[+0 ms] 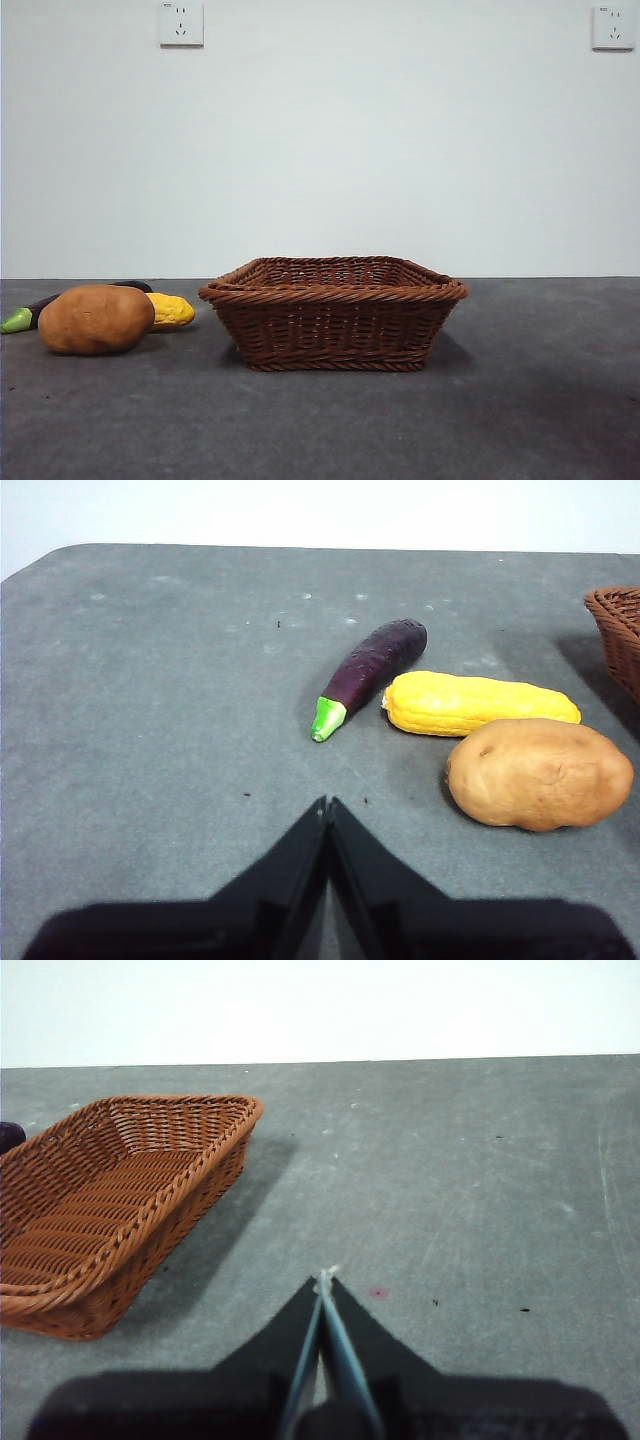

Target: Help me put the vegetables on the table into the basket

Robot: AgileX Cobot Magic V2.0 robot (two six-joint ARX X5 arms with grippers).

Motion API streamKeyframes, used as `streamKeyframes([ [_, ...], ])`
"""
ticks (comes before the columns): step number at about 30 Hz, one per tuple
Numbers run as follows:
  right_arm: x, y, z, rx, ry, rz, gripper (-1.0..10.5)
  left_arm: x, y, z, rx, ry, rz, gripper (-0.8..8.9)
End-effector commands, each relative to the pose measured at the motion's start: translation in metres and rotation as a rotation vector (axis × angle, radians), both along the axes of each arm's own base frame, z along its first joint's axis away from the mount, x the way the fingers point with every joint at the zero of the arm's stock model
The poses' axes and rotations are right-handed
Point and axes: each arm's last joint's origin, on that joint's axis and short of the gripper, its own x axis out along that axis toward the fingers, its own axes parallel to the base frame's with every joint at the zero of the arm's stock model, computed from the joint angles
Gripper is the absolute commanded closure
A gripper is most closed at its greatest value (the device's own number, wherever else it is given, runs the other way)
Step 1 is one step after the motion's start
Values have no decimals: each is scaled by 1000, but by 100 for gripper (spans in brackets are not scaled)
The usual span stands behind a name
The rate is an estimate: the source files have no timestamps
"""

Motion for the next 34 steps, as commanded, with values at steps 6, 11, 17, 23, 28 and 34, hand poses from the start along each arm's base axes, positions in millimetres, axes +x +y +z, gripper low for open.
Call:
streamKeyframes([
  [6,1,0,-2,11,-7,3,945,1,0,-2,4,-4,1,814],
  [11,1,0,-1,24,-18,1,946,1,0,-2,-12,-5,-3,814],
  [17,0,0,11,143,-32,-14,956,-2,-2,13,-89,-18,-56,820],
  [23,-7,0,44,204,-72,-16,956,-9,-3,47,-142,-17,-84,820],
  [28,-13,1,79,229,-51,-19,956,-12,-5,84,-183,-14,-129,820],
  [34,-18,1,121,178,98,-1,956,-12,-7,126,-163,65,-205,820],
])
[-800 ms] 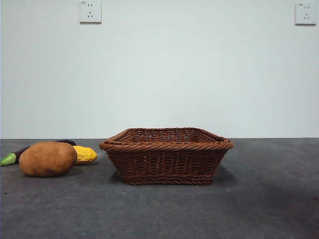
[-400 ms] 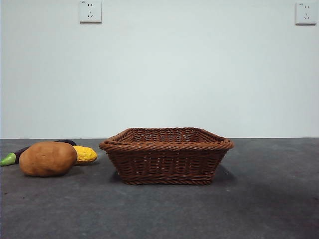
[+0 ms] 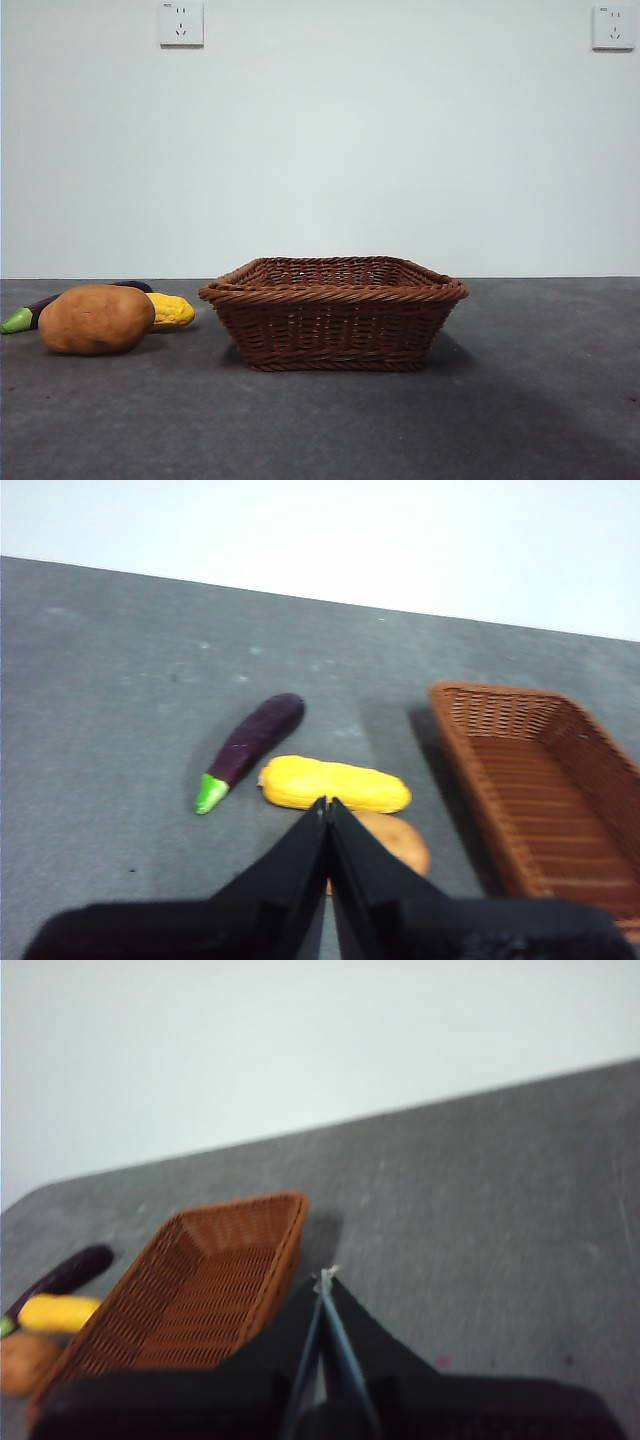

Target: Help me put the vegetables on the table into the basket

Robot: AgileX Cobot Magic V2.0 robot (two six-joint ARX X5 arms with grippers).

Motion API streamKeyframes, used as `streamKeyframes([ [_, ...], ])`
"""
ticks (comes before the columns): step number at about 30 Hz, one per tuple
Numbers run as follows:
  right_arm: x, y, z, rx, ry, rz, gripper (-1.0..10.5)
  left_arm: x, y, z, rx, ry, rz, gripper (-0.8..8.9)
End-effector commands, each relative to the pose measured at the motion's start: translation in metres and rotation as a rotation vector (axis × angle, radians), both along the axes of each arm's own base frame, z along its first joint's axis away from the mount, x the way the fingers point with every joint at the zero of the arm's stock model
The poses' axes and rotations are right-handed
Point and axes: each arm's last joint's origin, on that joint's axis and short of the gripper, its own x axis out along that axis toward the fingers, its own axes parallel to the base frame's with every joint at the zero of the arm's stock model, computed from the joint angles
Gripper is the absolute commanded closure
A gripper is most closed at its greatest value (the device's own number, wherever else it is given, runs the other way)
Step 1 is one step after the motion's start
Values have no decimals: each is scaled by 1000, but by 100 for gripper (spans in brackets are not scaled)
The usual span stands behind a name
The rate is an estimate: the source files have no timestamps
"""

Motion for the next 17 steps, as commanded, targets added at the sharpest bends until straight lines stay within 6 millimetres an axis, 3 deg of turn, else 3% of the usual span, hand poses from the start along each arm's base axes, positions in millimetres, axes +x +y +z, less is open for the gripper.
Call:
streamKeyframes([
  [1,-2,0,20,-48,46,24,956,0,-1,16,22,27,-48,820],
  [9,-3,4,70,-151,244,191,956,-3,-5,56,35,111,-225,820],
  [17,3,6,94,-198,383,340,956,-13,-8,74,83,169,-349,820],
])
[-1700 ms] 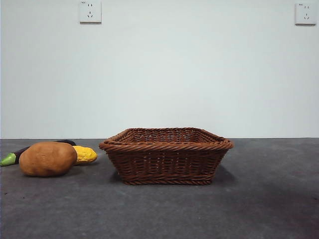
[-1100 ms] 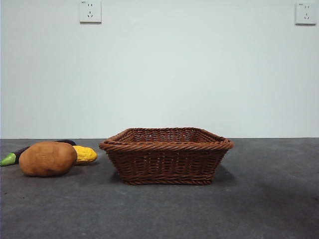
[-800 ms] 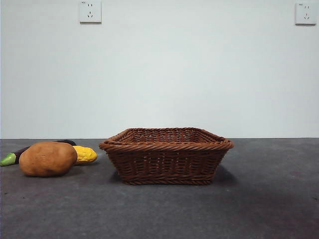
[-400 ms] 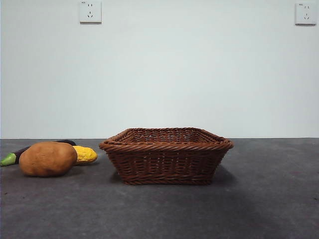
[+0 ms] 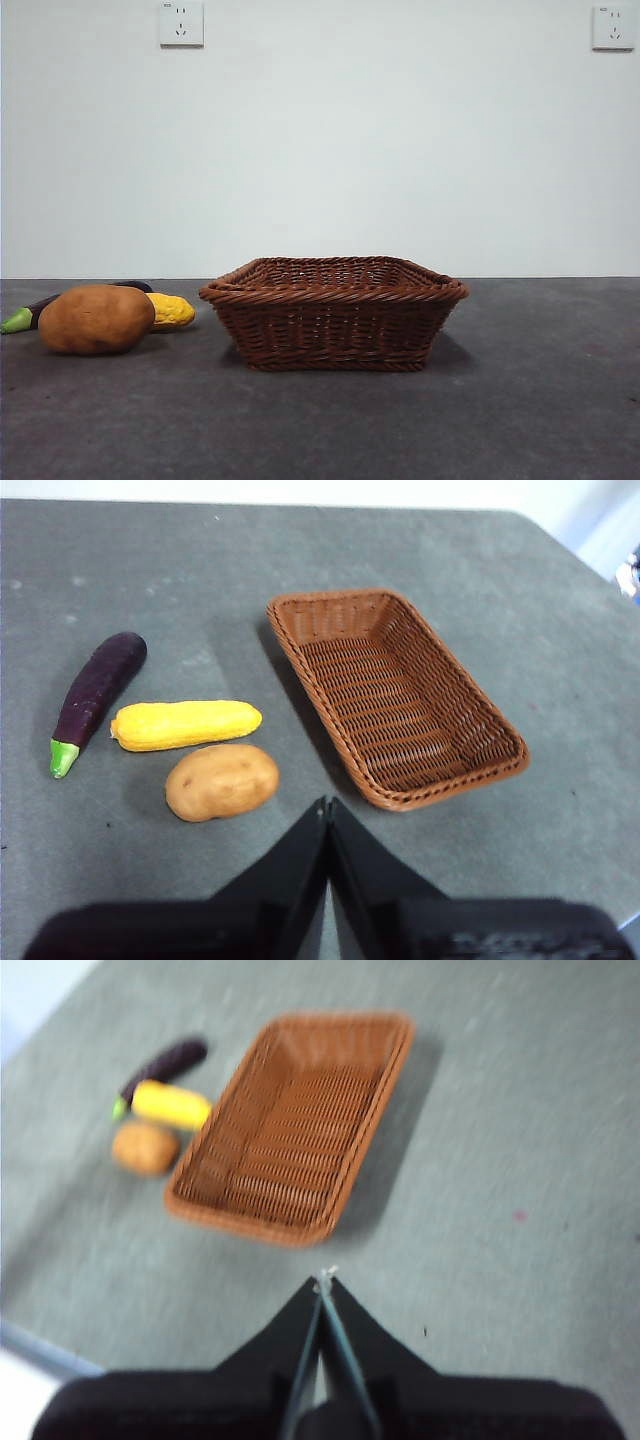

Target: Help me put the vegetables on the table into the basket

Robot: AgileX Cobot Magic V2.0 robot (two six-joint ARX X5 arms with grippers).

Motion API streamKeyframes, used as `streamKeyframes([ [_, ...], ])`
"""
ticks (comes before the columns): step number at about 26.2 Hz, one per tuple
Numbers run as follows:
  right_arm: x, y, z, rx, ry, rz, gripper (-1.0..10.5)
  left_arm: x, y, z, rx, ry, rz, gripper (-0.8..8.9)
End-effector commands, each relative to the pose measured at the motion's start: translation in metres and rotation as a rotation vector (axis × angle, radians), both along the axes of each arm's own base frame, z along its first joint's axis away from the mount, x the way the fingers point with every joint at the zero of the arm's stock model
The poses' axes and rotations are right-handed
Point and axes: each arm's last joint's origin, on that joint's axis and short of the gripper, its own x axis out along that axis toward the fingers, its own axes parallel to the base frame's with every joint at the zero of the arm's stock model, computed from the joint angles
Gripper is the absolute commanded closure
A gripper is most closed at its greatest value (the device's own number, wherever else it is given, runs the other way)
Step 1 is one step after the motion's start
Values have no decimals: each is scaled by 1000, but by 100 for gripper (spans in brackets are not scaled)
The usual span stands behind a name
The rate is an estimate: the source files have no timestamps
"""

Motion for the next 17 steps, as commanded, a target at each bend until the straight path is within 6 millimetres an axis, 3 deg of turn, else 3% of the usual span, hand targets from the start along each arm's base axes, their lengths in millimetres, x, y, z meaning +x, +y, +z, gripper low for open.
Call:
streamKeyframes([
  [1,2,0,4,-34,-9,39,956,-2,-1,3,31,-30,-32,820],
  [10,6,0,4,-35,8,41,945,5,-2,2,33,-7,-45,809],
  [11,6,0,4,-35,8,41,937,6,-2,2,33,-5,-45,762],
  [12,6,0,4,-34,9,41,889,6,-2,2,33,-4,-44,648],
  [14,6,0,4,-32,10,40,680,6,-2,2,33,-4,-44,305],
  [15,6,0,4,-32,10,40,556,6,-2,2,33,-4,-44,219],
  [17,6,0,4,-32,10,39,353,6,-2,2,32,-4,-43,212],
])
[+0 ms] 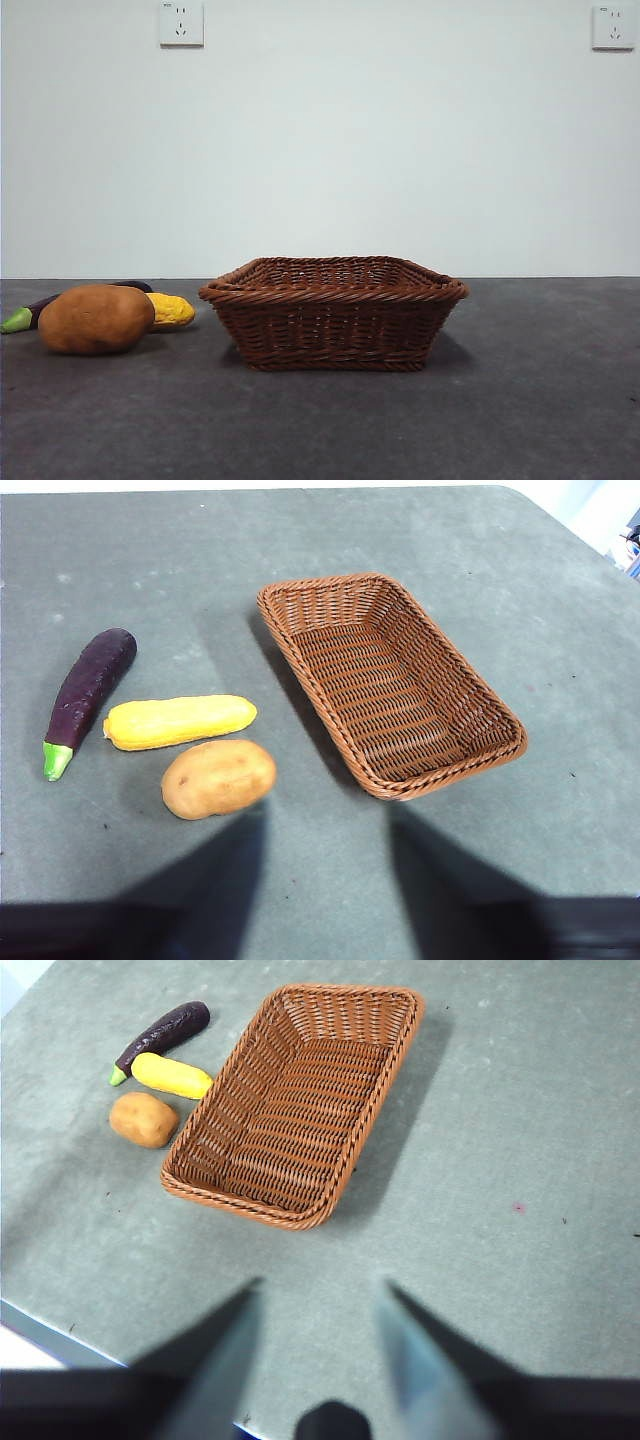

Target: Help me put the vegetables on the table into the basket

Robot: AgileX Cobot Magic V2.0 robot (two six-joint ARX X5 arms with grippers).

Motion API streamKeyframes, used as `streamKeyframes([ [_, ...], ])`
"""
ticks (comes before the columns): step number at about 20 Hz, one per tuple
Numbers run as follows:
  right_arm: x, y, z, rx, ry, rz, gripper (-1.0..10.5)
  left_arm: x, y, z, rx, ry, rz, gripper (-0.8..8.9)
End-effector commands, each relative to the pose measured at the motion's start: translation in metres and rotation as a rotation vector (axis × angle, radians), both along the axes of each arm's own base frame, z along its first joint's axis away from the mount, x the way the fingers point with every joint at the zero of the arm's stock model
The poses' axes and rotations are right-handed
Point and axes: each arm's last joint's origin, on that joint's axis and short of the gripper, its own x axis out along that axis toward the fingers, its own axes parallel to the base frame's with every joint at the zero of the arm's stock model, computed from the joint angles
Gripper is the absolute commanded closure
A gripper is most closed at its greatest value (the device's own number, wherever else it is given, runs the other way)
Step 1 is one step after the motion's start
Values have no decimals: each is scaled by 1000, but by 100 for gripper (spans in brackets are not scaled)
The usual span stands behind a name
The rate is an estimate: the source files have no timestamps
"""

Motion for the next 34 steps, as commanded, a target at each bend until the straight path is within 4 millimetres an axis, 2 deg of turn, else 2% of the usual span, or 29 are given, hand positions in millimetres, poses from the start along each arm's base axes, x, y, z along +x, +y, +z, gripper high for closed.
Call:
streamKeyframes([
  [1,0,0,1,2,-5,4,334,0,0,1,6,-16,-10,211],
  [10,2,0,0,13,8,10,334,1,0,1,4,-9,-9,210],
  [12,7,1,0,38,22,15,334,3,0,1,4,-2,-9,211],
  [15,26,1,1,67,24,14,344,9,0,-1,5,23,-9,211],
  [18,58,5,-2,89,43,36,343,15,-1,-3,5,44,-9,211],
  [21,102,16,-11,95,97,55,343,20,-1,-2,5,37,-9,211],
  [29,222,82,-49,-25,269,101,344,32,-1,-4,6,52,-9,212],
  [31,245,98,-63,-59,305,110,344,35,-1,-5,6,63,-9,212],
  [34,270,115,-88,-87,368,105,345,36,-1,-5,6,67,-9,212],
])
